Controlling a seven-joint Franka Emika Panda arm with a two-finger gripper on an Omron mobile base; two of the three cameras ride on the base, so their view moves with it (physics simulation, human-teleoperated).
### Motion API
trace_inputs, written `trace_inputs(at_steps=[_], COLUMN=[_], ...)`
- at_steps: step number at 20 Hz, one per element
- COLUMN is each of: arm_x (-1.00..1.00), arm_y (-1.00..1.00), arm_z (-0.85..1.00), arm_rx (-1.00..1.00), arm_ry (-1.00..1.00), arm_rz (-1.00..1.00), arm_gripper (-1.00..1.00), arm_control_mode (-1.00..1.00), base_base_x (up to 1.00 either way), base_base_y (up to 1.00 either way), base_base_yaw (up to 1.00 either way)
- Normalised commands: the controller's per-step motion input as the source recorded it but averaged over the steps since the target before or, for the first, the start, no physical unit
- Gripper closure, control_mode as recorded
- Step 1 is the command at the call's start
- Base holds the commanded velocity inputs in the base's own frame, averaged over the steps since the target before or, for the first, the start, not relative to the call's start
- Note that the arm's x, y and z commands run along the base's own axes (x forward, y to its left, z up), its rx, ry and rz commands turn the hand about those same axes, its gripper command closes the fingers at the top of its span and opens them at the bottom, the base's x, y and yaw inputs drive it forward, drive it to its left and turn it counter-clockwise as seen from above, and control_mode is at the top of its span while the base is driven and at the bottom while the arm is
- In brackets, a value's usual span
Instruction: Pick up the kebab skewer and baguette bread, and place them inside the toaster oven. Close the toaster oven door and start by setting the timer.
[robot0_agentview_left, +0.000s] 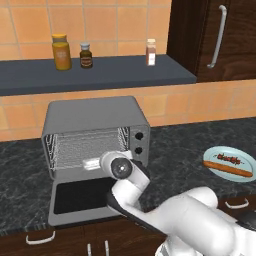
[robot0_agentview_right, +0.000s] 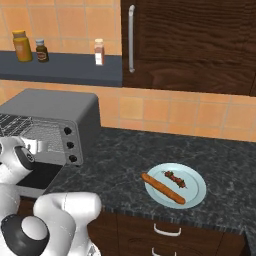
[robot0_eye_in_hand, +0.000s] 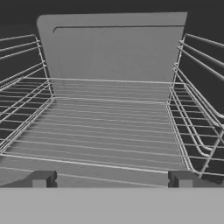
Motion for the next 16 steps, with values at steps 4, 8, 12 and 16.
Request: trace_inputs(at_steps=[4,8,12,16], arm_x=[-0.54,-0.54,-0.34,-0.22], arm_y=[0.0,0.0,-0.02,-0.21], arm_z=[-0.5,-0.36,0.13,0.75], arm_rx=[0.0,0.0,0.0,0.01], arm_ry=[0.07,0.06,0.0,0.0], arm_rz=[0.0,0.0,0.0,0.0], arm_gripper=[-1.0,-1.0,-1.0,-1.0], arm_control_mode=[-1.0,-1.0,-1.0,-1.0], base_base_x=[0.0,0.0,0.0,0.0], base_base_y=[0.0,0.0,0.0,0.0], base_base_yaw=[0.0,0.0,0.0,0.0])
